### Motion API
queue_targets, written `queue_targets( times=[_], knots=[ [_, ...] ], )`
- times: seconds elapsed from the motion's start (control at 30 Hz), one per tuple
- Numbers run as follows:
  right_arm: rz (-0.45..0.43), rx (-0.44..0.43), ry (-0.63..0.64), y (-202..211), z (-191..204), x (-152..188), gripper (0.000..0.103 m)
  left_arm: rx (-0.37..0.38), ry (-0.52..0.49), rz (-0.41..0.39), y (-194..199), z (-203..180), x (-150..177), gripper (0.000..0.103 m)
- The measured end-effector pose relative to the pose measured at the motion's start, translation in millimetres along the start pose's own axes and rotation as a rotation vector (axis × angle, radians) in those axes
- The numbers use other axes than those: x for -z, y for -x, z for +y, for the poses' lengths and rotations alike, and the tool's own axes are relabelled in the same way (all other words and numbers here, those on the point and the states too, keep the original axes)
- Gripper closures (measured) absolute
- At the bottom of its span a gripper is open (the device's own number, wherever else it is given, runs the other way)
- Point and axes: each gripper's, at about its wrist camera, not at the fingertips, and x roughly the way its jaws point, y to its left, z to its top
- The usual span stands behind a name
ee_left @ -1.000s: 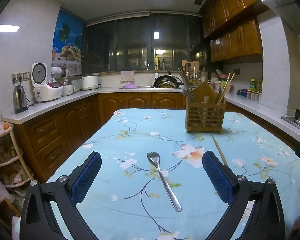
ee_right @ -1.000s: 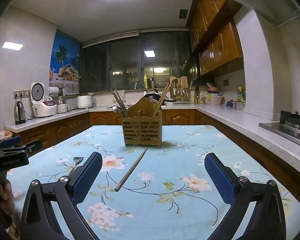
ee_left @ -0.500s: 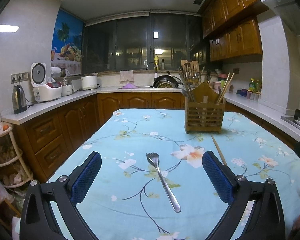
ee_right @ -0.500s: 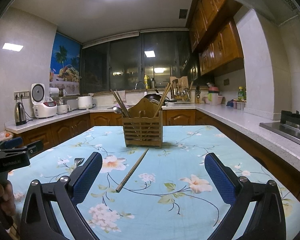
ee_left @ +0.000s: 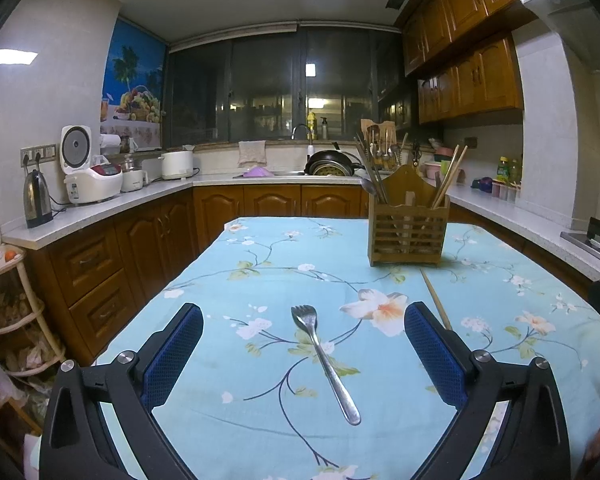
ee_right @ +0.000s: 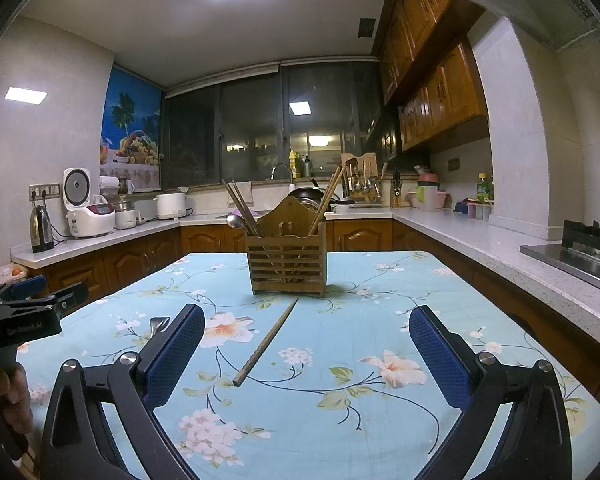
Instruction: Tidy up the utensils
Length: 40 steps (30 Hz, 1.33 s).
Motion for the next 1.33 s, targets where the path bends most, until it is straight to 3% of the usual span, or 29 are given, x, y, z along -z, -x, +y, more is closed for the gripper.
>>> queue_targets(
  times=[1.33],
  knots=[
    [0.001,-0.001,-0.005,-0.6,-0.2,-0.5,0.0,0.01,0.006,0.018,-2.0,-2.5,3.1,0.001]
  ],
)
